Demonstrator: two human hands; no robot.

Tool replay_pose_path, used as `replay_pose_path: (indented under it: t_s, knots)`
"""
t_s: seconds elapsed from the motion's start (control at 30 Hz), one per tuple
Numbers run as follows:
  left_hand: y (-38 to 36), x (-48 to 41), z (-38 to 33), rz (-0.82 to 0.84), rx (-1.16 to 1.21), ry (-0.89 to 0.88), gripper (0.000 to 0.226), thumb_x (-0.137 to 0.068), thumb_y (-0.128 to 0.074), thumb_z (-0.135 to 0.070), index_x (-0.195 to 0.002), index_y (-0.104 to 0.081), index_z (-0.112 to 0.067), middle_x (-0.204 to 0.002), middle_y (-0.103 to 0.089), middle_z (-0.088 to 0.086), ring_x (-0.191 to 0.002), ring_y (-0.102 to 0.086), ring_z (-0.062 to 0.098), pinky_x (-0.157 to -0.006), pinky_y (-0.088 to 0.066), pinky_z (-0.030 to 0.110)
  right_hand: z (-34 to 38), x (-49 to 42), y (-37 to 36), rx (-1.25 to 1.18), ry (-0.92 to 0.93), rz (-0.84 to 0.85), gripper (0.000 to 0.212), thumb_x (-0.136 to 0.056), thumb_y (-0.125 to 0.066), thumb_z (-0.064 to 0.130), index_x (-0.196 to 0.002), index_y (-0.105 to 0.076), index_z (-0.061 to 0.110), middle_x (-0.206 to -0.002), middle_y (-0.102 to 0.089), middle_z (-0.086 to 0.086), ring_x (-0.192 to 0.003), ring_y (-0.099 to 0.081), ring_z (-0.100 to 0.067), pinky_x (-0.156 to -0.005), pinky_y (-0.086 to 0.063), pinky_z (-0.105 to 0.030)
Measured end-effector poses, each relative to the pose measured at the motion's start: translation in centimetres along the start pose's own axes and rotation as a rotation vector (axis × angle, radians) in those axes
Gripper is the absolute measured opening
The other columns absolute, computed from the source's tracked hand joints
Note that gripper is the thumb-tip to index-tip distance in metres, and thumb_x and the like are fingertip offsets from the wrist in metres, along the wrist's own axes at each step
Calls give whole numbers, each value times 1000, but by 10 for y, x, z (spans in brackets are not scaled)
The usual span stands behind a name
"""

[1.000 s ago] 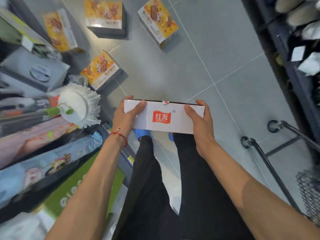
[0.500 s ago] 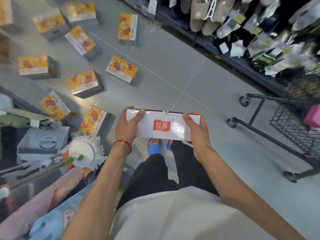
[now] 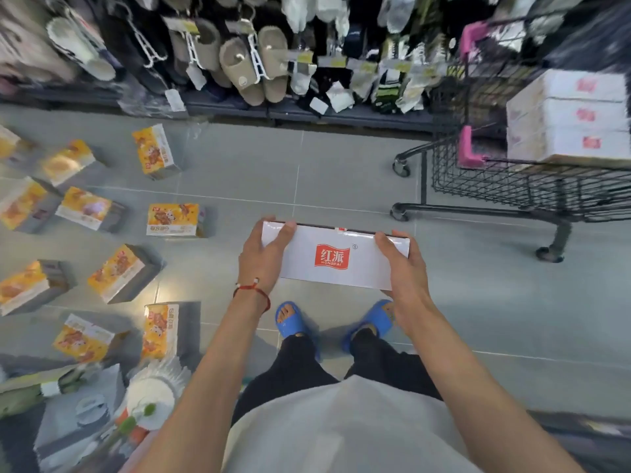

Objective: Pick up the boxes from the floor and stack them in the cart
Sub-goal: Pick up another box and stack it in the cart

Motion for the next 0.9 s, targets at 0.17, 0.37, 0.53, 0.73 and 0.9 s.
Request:
replay_pose_path:
  t_s: [0.17,0.37,0.53,0.73,0.9]
  knots:
    - [-88,16,-44,99,-56,-78,63,-66,-58,-78,-116,-58,-41,-111,-68,-3,-104,-64,23,-95,-55,52,29,-13,83,-121,47,-63,24,-98,-68,37,-120,-60,35,-94,-74,9,-84,-66,-7,-75,-52,-27]
    - [-189,37,-97,225,-115,-200,55,-70,-57,-78,-113,-56,-45,-114,-66,-2,-104,-65,22,-93,-56,49,60,-29,176,-221,129,-171,35,-97,-68,40,-129,-57,34,-104,-73,7,-86,-66,-5,-80,-52,-29]
    - [-262,48,-138,290,-121,-283,63,-70,-62,-74,-121,-58,-37,-114,-69,0,-104,-66,22,-92,-56,49,93,-43,240,-296,202,-249,36,-97,-69,40,-130,-56,37,-102,-72,10,-80,-66,4,-74,-51,-23]
    - [-333,47,-189,349,-186,-385,25,-87,-62,-63,-104,-59,-46,-103,-70,-7,-97,-67,18,-88,-55,43,140,-74,295,-345,251,-314,34,-96,-71,39,-126,-56,40,-111,-73,3,-96,-67,-10,-86,-57,-34]
    - [-391,22,-237,370,-241,-437,57,-76,-61,-74,-120,-60,-38,-108,-71,-4,-99,-68,19,-85,-59,48,181,-118,329,-352,251,-360,38,-92,-73,44,-126,-57,40,-117,-73,2,-111,-69,-18,-99,-57,-47]
Point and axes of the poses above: each hand's wrist, its own x-axis away from the middle knuckle, its own y-axis out of the back of the hand, z = x × y, the point moved 2 cm from there along -x, towards the middle knuckle
